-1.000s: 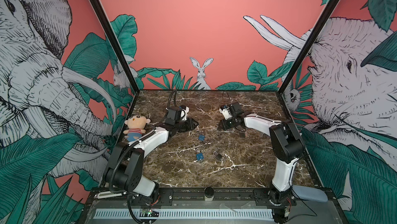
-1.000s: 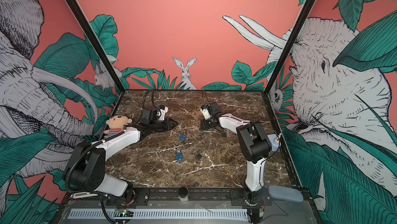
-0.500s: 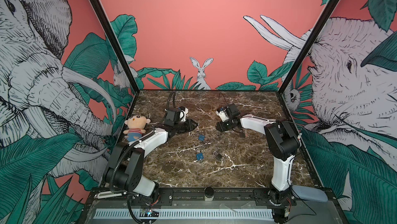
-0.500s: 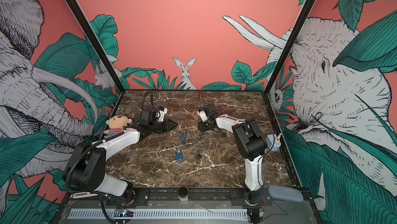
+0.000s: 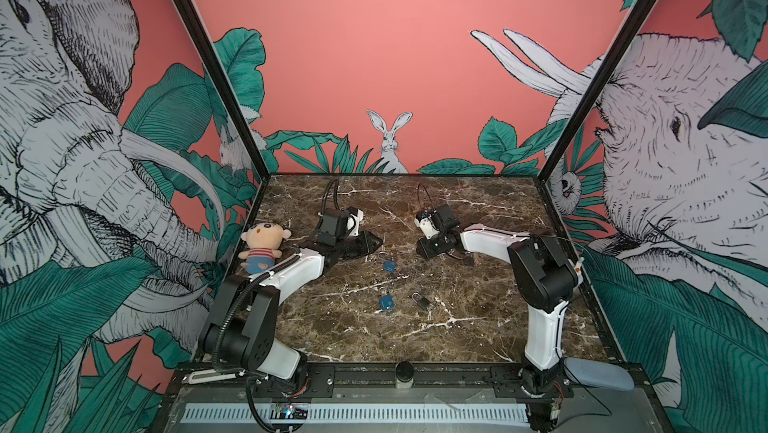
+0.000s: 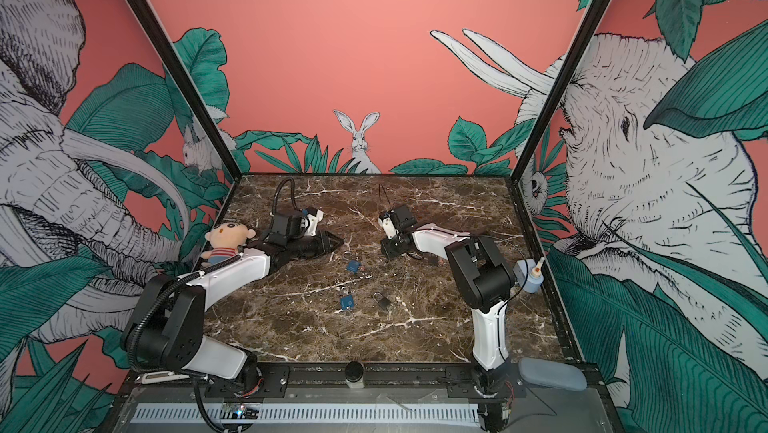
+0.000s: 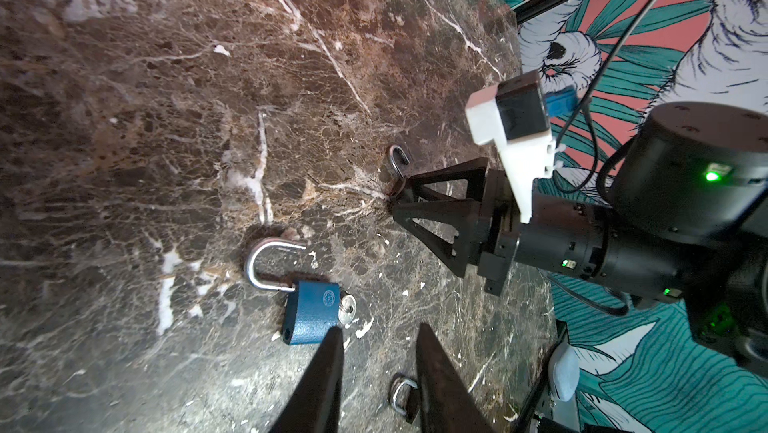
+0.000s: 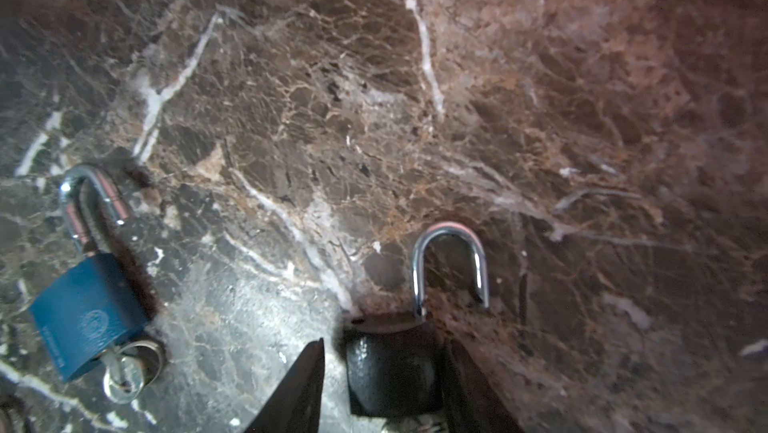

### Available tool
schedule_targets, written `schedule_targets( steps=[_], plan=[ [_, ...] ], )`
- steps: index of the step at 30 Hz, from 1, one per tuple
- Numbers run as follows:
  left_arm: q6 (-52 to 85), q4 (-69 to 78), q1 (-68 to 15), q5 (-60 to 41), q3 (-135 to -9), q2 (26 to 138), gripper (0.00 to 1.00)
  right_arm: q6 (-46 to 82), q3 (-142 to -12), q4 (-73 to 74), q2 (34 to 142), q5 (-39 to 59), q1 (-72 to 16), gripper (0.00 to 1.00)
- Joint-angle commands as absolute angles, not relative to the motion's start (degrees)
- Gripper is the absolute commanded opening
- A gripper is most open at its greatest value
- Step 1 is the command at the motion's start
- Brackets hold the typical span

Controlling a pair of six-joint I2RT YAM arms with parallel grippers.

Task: Lock with the key

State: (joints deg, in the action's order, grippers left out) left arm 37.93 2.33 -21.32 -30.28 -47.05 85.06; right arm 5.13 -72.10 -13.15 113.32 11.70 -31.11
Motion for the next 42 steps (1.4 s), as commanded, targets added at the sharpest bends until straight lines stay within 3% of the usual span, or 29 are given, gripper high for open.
schedule_targets(
  steps=[1, 33, 42],
  plan=[
    [38.5, 4.2, -21.0, -31.0, -46.3, 82.8, 0.32, 3.6, -72.7, -14.3, 112.4, 7.3, -32.2, 0.46],
    [39.1, 4.5, -20.8, -31.0, -46.0, 81.8, 0.32, -1.4, -76.8, -18.0, 116.4, -2.7, -36.1, 0.36],
    [38.6, 3.7, -20.7, -30.8, -45.9, 81.2, 0.32, -1.9, -77.0, -18.1, 116.0, -3.3, -36.5, 0.14]
  ],
)
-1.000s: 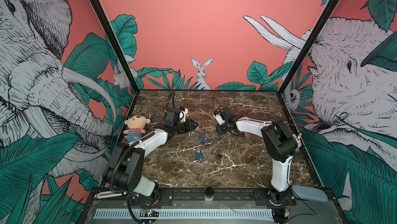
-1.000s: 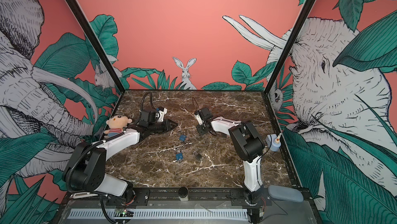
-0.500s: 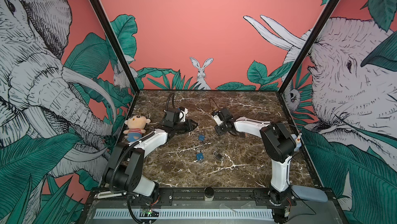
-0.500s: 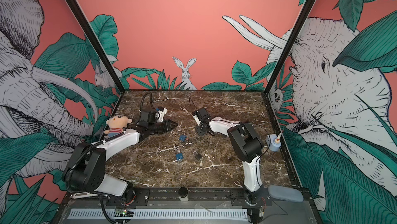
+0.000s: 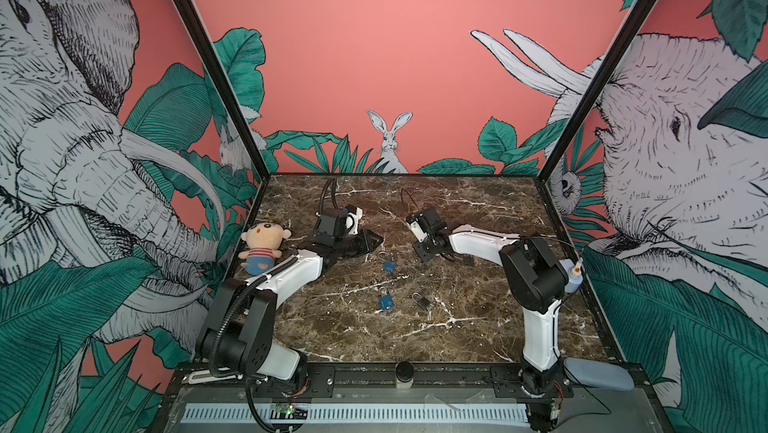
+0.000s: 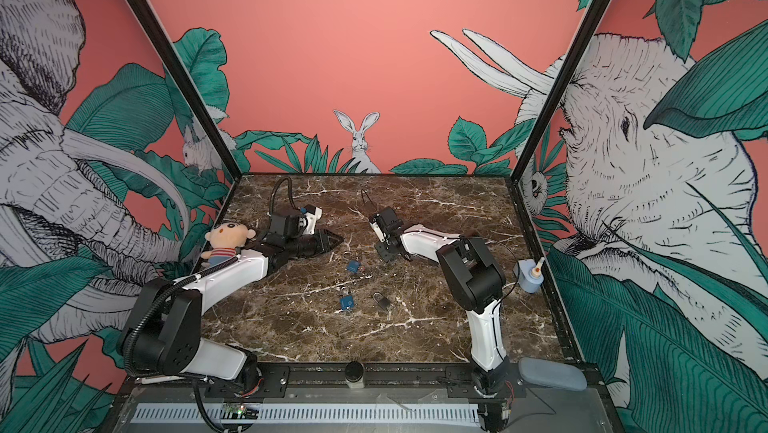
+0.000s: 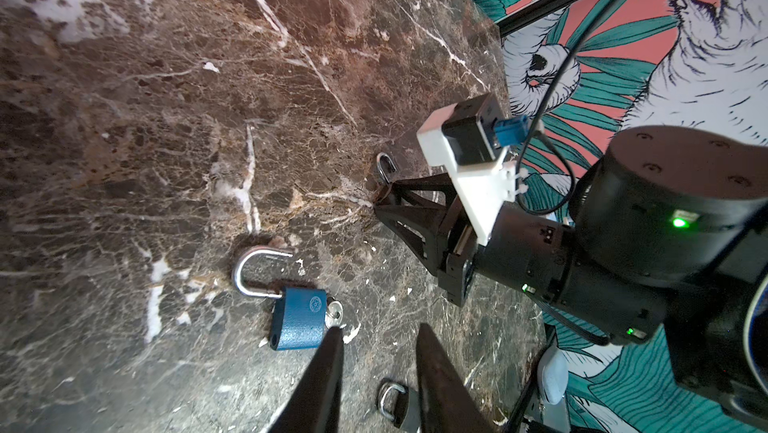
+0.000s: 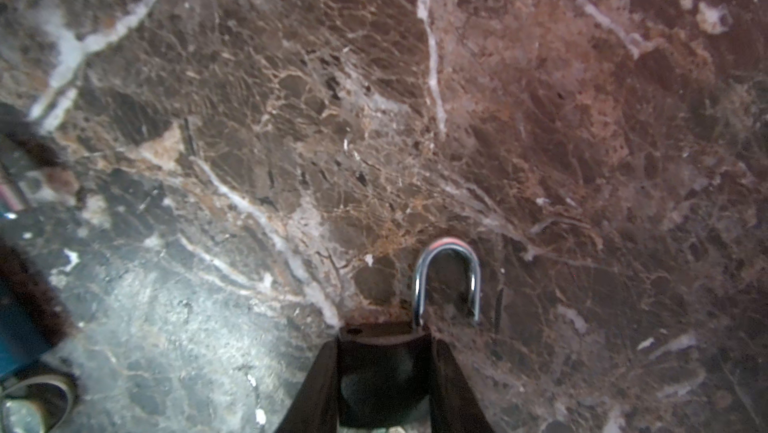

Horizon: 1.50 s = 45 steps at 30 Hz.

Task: Lock with the key

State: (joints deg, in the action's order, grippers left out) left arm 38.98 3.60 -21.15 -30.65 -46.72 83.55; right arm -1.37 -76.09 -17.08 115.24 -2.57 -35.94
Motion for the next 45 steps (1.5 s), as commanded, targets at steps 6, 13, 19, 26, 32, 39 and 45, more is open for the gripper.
schedule_targets(
  steps=[6, 13, 19, 26, 32, 39, 45],
  plan=[
    [37.5, 2.4, -20.7, -31.8, -46.3, 81.1, 0.32, -1.0, -75.9, -17.7, 112.1, -0.6, -36.5, 0.09],
    [36.7, 2.8, -20.9, -36.1, -47.1, 81.1, 0.29, 0.3, -72.5, -17.9, 104.1, 2.9, -36.6, 0.08],
    [36.8, 6.5, -22.1, -40.1, -47.5, 81.7, 0.31, 0.5, -70.7, -19.7, 98.6, 3.9, -38.3, 0.07],
    [37.3, 9.8, -25.4, -41.3, -49.9, 84.5, 0.32, 0.8, -70.2, -22.4, 93.7, 2.8, -42.7, 0.06],
    [40.1, 14.5, -25.9, -43.1, -51.6, 87.5, 0.33, 1.0, -69.8, -23.7, 90.1, 2.5, -45.3, 0.05],
    [42.6, 18.8, -26.6, -44.9, -52.9, 91.4, 0.33, 1.0, -70.0, -23.6, 89.4, 2.3, -46.1, 0.05],
    [43.0, 19.6, -27.6, -45.3, -53.9, 92.6, 0.33, 0.6, -70.5, -23.9, 89.4, 2.2, -46.5, 0.04]
  ],
)
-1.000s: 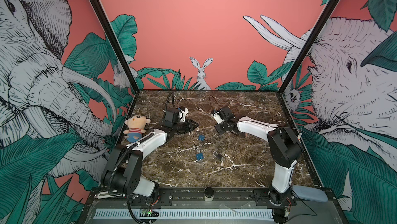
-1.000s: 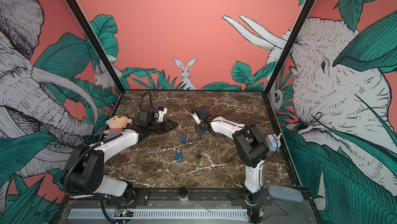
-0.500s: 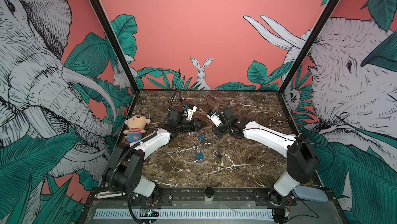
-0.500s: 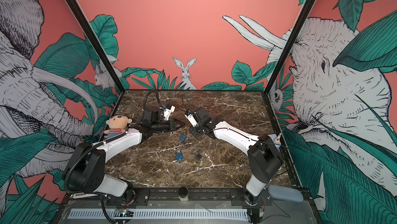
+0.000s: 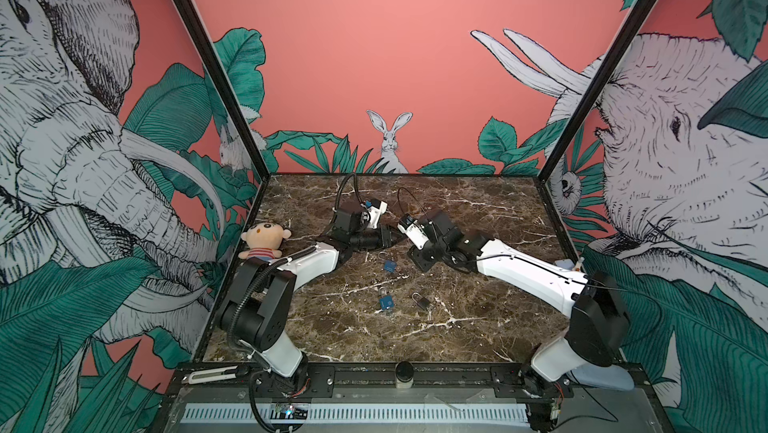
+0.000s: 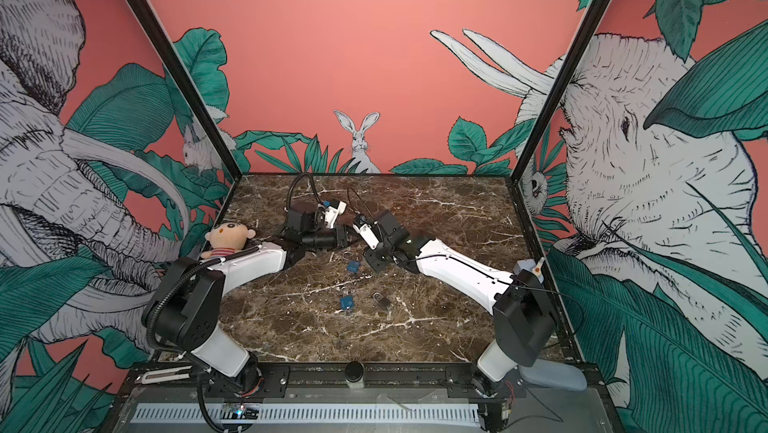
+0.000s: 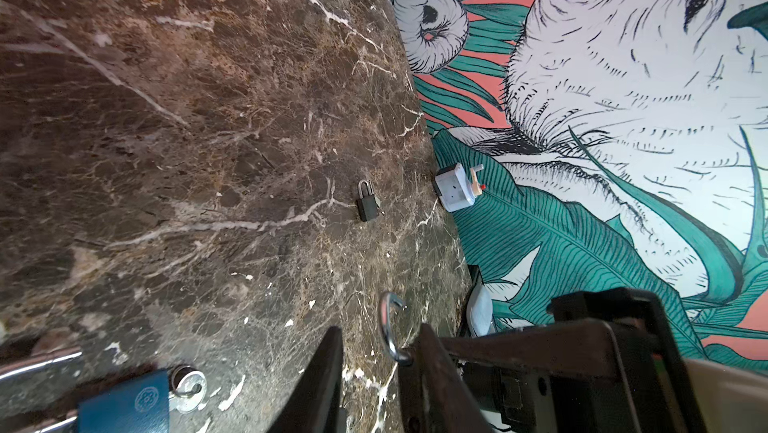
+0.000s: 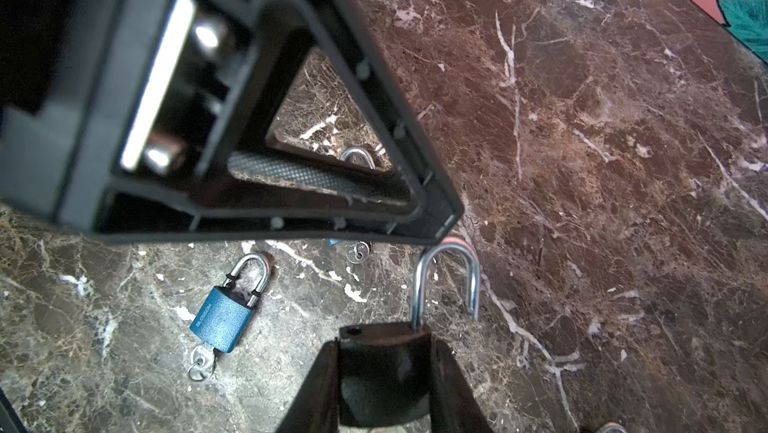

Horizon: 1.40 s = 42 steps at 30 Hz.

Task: Lock with the key

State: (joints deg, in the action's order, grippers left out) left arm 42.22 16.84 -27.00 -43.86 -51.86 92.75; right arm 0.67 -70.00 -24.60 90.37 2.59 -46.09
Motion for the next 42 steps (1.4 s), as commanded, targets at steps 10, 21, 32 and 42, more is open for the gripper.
schedule_targets(
  steps=[10, 21, 32, 42],
  plan=[
    [43.5, 19.7, -28.6, -46.1, -54.8, 94.6, 0.32, 0.1, -71.0, -24.2, 89.6, 2.0, -46.6, 0.04],
    [43.6, 19.6, -29.2, -46.1, -55.5, 96.3, 0.30, -0.2, -71.2, -24.3, 89.3, 1.6, -46.7, 0.04],
    [44.2, 20.5, -29.5, -46.7, -55.9, 97.6, 0.21, -0.5, -71.8, -24.3, 89.8, 1.8, -46.8, 0.03],
    [45.2, 22.0, -29.6, -47.3, -55.8, 98.5, 0.08, -0.5, -72.3, -24.9, 89.6, 1.9, -47.3, 0.02]
  ],
)
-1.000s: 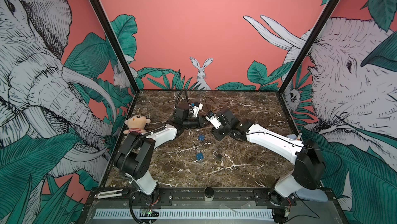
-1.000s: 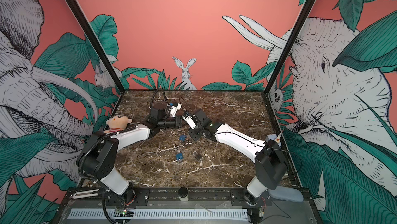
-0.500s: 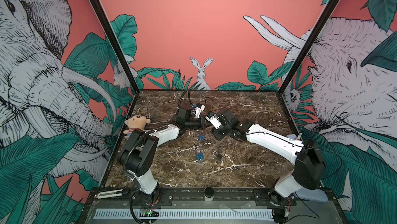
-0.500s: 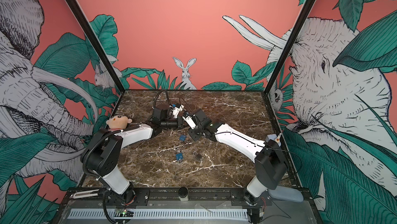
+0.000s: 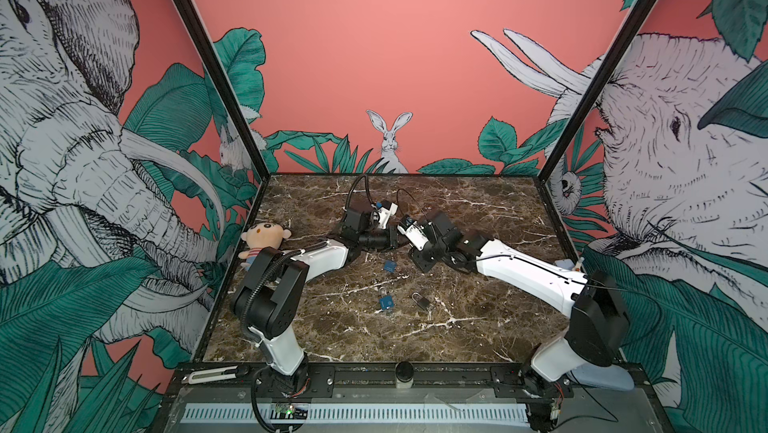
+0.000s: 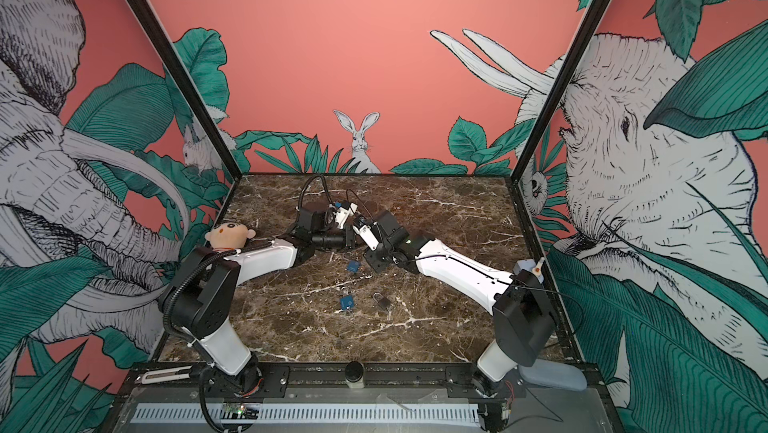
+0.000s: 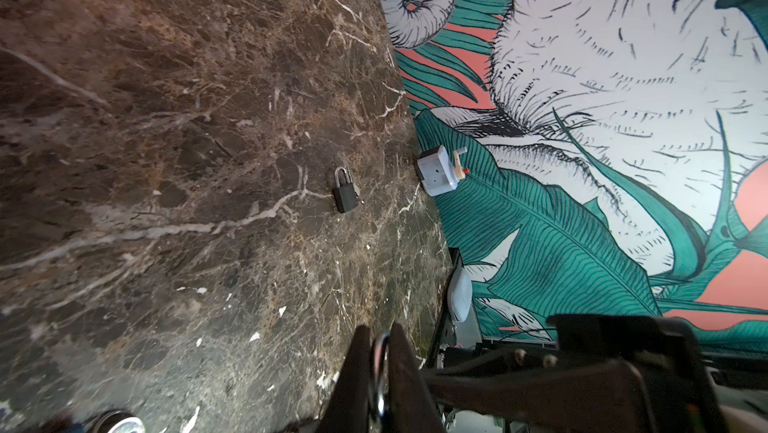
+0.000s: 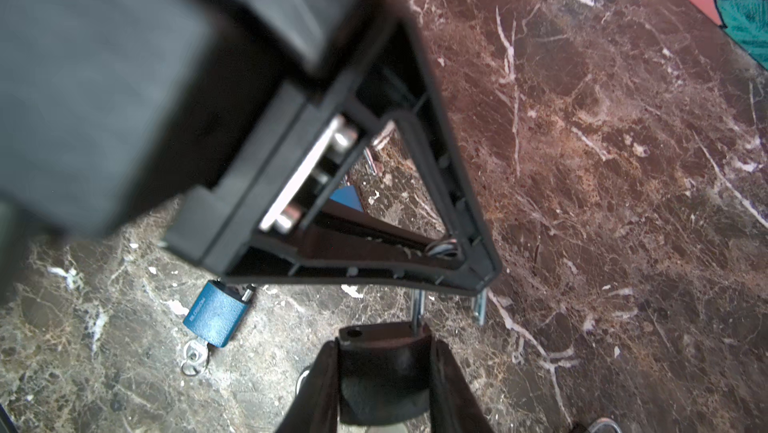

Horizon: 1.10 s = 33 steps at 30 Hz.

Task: Lock with the key

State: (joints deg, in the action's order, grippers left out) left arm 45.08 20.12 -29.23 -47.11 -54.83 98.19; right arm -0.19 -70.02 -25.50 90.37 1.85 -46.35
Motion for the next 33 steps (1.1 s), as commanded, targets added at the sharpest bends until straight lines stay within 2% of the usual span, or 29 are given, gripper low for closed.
schedule_targets(
  steps=[1, 4, 11, 12, 14, 15, 17, 23, 28, 33],
  plan=[
    [45.5, 22.4, -29.6, -47.4, -55.7, 98.6, 0.06, -0.5, -72.3, -24.9, 89.6, 1.9, -47.3, 0.02],
    [45.8, 22.8, -29.6, -47.5, -55.6, 98.7, 0.00, -0.5, -72.5, -25.1, 89.5, 1.7, -47.5, 0.01],
    [46.3, 23.4, -29.6, -47.5, -55.0, 98.3, 0.00, -0.3, -72.5, -24.4, 89.2, 1.3, -47.6, 0.03],
    [46.7, 23.7, -29.6, -47.2, -54.9, 98.1, 0.00, -0.2, -72.2, -24.0, 89.2, 1.3, -47.6, 0.08],
    [47.9, 24.7, -29.6, -46.6, -54.4, 97.5, 0.00, 0.3, -71.6, -23.2, 89.0, 1.2, -47.6, 0.32],
    [48.7, 25.4, -29.6, -46.4, -54.2, 97.4, 0.00, 0.6, -71.2, -22.8, 88.7, 1.2, -47.5, 0.40],
    [50.8, 27.5, -29.6, -45.6, -53.6, 96.6, 0.00, 1.8, -69.6, -21.7, 87.4, 1.8, -47.0, 0.47],
    [53.8, 29.1, -29.6, -41.6, -53.3, 93.6, 0.00, 9.0, -59.7, -13.8, 78.3, 8.3, -41.4, 0.48],
    [58.4, 29.7, -29.6, -39.8, -53.9, 91.2, 0.00, 14.5, -48.6, -2.0, 69.8, 17.2, -32.3, 0.47],
    [61.9, 29.4, -29.8, -38.6, -54.7, 89.3, 0.00, 16.4, -43.2, 7.5, 67.9, 22.7, -28.9, 0.46]
  ],
)
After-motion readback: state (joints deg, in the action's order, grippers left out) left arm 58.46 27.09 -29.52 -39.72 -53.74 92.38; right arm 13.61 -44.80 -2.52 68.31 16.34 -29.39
